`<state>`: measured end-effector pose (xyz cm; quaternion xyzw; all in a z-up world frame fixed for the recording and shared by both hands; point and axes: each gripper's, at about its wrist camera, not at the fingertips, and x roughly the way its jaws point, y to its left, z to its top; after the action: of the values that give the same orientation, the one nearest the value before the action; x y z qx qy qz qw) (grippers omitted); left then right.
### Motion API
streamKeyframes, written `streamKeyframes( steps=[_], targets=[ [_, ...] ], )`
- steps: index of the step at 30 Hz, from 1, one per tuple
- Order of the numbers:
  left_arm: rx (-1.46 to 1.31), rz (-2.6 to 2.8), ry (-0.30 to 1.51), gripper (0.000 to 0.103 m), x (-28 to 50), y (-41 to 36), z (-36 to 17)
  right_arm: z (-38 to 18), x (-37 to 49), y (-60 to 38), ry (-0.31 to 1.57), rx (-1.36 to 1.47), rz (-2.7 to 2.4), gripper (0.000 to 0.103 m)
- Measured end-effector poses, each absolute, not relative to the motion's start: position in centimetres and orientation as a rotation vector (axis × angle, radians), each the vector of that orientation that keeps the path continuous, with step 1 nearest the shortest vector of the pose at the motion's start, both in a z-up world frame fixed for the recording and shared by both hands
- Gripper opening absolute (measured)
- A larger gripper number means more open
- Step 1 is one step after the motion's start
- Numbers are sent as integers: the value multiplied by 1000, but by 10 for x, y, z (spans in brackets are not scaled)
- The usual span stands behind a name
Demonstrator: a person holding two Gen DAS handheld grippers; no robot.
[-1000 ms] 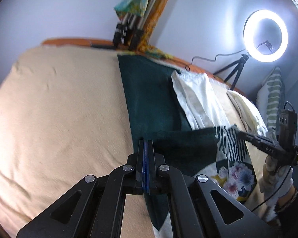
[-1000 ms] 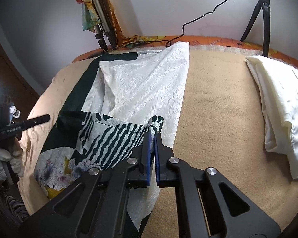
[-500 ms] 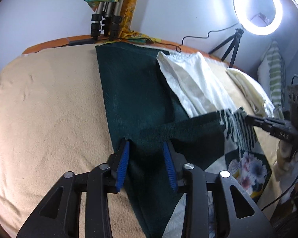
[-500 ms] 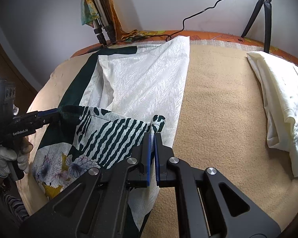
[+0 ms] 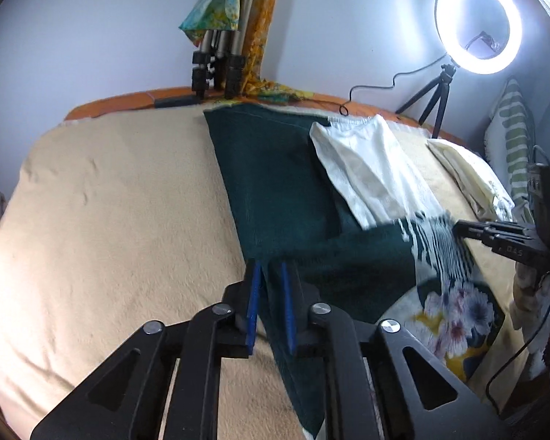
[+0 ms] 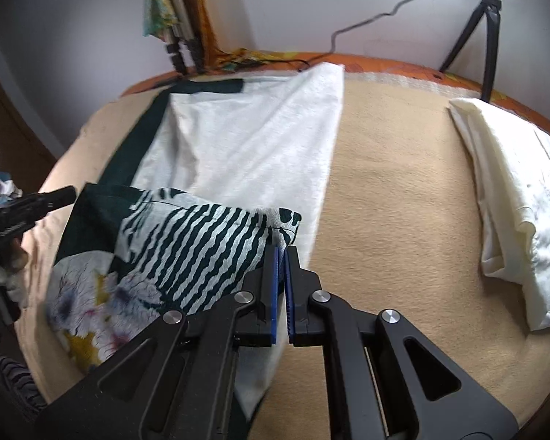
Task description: Fold small clothes
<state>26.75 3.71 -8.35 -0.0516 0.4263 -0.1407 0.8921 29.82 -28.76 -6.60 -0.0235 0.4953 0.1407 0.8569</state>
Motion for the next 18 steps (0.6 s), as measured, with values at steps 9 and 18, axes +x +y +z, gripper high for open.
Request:
streamKeyframes(
  steps=[9, 18],
  targets=[
    [-203, -273, 908, 45, 337, 57, -72, -42, 361, -314, 997, 79, 363, 36],
    [-264, -222, 974, 51, 423, 65, -102, -68, 443, -315, 1030, 117, 342, 36]
  ],
)
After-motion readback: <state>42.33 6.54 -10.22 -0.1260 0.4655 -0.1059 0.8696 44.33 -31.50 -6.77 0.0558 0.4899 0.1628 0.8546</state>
